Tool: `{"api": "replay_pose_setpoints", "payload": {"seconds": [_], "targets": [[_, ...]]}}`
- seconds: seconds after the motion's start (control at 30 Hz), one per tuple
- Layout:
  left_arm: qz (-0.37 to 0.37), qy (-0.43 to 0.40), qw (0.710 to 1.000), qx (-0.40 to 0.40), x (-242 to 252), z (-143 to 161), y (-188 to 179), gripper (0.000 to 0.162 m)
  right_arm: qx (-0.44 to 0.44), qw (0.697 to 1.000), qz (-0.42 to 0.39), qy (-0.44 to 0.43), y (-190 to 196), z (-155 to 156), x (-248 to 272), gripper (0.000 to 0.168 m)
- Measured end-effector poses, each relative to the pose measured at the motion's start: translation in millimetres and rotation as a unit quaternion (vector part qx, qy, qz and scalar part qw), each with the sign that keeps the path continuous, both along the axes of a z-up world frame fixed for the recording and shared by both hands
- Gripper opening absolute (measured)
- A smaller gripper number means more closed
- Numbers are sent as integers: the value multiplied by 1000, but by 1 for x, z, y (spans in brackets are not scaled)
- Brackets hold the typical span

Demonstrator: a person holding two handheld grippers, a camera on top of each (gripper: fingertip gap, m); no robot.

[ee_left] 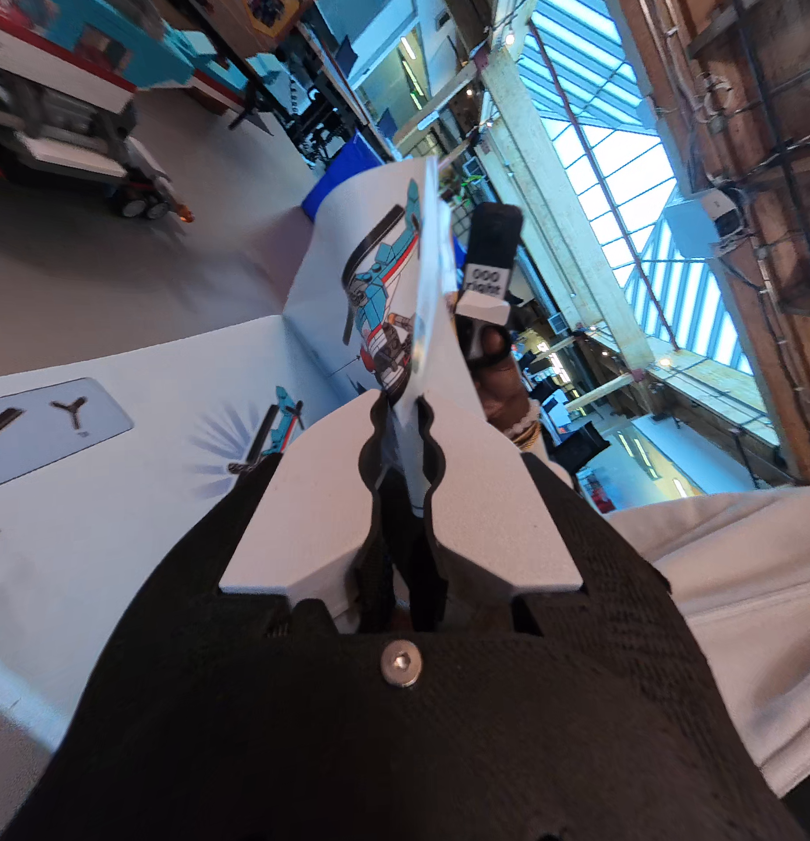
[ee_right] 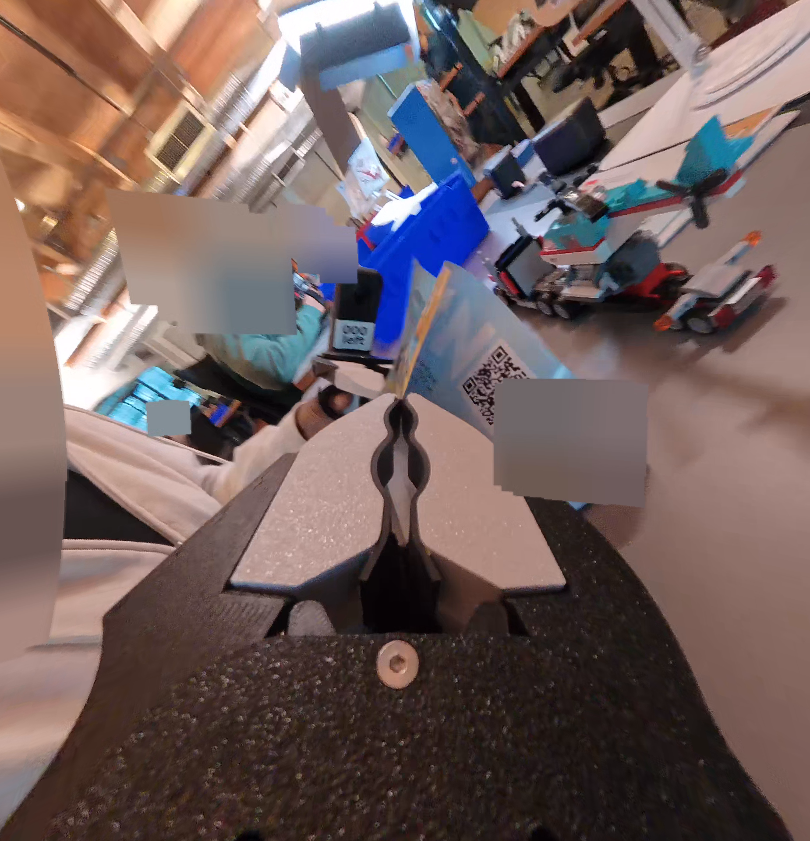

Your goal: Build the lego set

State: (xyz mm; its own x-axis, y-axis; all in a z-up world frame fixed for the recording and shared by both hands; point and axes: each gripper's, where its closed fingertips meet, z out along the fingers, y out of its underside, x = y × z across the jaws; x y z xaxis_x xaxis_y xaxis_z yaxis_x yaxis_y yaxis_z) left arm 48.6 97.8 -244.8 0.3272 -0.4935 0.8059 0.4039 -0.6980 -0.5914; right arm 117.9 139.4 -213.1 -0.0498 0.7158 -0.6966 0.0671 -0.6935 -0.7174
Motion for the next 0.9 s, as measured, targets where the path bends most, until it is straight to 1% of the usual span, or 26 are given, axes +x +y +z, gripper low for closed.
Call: {"api": "replay_pose_setpoints", "payload": {"seconds": [0.03, 0.13, 0.23, 0.3, 0.37, 0.43, 0.5, 0.57, 0.6, 0.63, 0.67, 0.7, 0.73, 0.77, 0.8, 0.83, 0.87, 0.9], "targets": [[4, 9, 1000, -3, -3, -2, -1, 13, 16, 1000, -4, -20, 1, 0, 4, 0], [21, 37, 999, -6, -12, -6, -2, 16, 54, 995, -21, -78, 7, 3, 17, 0], [51, 68, 996, -5, -28, -6, -4, 20, 89, 983, -48, -150, 18, 5, 39, 1], [89, 97, 991, 0, -46, -4, -4, 23, 115, 967, -68, -216, 28, 4, 59, 2], [136, 128, 982, 9, -67, 2, -5, 30, 139, 943, -92, -289, 40, 3, 83, 3], [187, 172, 967, 29, -90, 11, -6, 32, 169, 908, -123, -364, 52, 2, 110, 5], [227, 231, 945, 52, -108, 20, -9, 33, 201, 850, -153, -463, 65, -4, 140, 8], [240, 295, 922, 71, -116, 26, -12, 33, 230, 781, -190, -549, 75, -4, 170, 11], [236, 325, 913, 78, -115, 27, -14, 33, 250, 748, -217, -575, 80, 2, 179, 12], [226, 349, 905, 85, -111, 27, -16, 33, 281, 730, -240, -574, 82, 13, 178, 14], [209, 368, 901, 93, -102, 25, -17, 32, 315, 734, -251, -546, 78, 24, 164, 15], [186, 383, 899, 99, -89, 21, -17, 31, 344, 755, -251, -499, 70, 32, 140, 14], [159, 397, 898, 103, -75, 15, -17, 29, 361, 787, -232, -444, 57, 34, 110, 12], [131, 412, 895, 107, -60, 6, -17, 27, 364, 825, -186, -390, 37, 27, 77, 11], [103, 428, 891, 109, -45, -4, -16, 26, 349, 860, -135, -347, 16, 14, 48, 10], [81, 444, 885, 114, -31, -14, -15, 24, 320, 884, -94, -327, 0, -4, 25, 9], [60, 457, 878, 125, -17, -22, -12, 23, 295, 896, -56, -328, -11, -27, 10, 8], [41, 473, 870, 137, -4, -30, -10, 22, 280, 896, -31, -345, -16, -52, 1, 8]]}}
